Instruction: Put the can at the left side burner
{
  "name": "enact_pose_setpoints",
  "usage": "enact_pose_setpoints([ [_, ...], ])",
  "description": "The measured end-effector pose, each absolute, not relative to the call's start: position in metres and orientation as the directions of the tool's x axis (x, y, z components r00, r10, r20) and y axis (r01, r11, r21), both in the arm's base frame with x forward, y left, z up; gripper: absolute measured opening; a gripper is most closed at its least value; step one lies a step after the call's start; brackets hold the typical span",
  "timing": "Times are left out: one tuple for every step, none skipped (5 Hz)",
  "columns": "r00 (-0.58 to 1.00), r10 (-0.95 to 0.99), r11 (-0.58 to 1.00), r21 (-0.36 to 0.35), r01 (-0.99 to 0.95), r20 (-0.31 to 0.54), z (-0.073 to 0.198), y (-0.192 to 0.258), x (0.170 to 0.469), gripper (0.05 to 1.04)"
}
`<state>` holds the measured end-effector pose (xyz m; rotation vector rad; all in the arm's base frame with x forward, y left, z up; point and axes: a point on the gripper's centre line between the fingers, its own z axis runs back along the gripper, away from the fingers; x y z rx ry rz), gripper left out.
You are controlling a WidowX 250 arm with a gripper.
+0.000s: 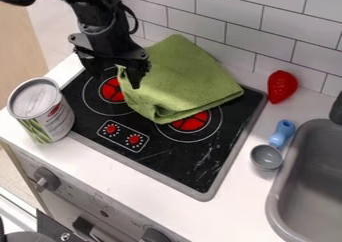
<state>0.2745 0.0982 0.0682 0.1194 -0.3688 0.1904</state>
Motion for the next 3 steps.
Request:
enact_pose_setpoints([
  [0.923,0.168,0.976,0.075,-0.205,0.346,0.062,0.096,0.27,0.998],
  [0.929,0.128,0.987,0.049,-0.154,0.348,0.074,0.085,0.258,0.998],
  [0.927,0.072,0.996,0.026,-0.087,0.368,0.096,0.081,0.247,0.998],
])
